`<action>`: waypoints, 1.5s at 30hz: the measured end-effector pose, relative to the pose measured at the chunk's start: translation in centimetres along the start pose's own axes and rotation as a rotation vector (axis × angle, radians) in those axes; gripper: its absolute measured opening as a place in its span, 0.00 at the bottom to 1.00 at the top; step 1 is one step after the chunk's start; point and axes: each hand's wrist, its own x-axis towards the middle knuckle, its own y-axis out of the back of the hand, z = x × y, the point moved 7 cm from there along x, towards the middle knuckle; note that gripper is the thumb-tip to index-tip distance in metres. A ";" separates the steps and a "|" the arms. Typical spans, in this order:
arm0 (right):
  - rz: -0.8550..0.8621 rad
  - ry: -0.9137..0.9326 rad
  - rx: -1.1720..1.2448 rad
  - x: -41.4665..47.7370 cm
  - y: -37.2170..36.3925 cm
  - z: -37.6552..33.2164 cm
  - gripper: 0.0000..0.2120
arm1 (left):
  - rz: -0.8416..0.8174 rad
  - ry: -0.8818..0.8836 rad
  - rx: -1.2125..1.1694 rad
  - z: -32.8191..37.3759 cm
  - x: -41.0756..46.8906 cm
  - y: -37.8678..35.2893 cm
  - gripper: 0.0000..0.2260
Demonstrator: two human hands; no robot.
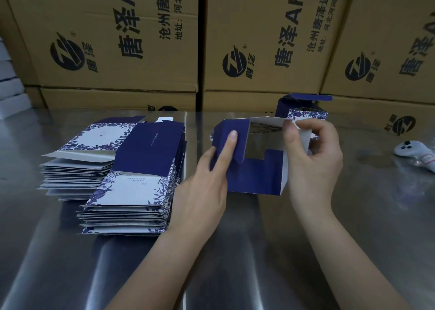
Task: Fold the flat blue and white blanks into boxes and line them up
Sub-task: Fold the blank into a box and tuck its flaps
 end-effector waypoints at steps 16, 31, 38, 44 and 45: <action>-0.224 -0.036 0.017 -0.4 -2.0 0.7 0.10 | -0.134 0.064 -0.103 -0.5 -0.1 -0.1 0.28; -0.439 0.040 0.189 -1.1 -3.5 0.8 0.21 | 0.351 0.168 -0.528 -1.8 -0.2 2.4 0.19; -0.492 -0.111 0.349 -1.9 -4.2 0.8 0.10 | 0.360 0.353 -1.023 -2.7 -0.2 1.9 0.28; -0.573 -0.103 0.367 -1.8 -4.5 1.0 0.20 | 0.232 0.305 -1.137 -2.3 0.4 1.3 0.30; -0.579 -0.105 0.346 -1.7 -4.5 1.2 0.22 | 0.216 0.295 -1.118 -2.1 0.5 1.2 0.27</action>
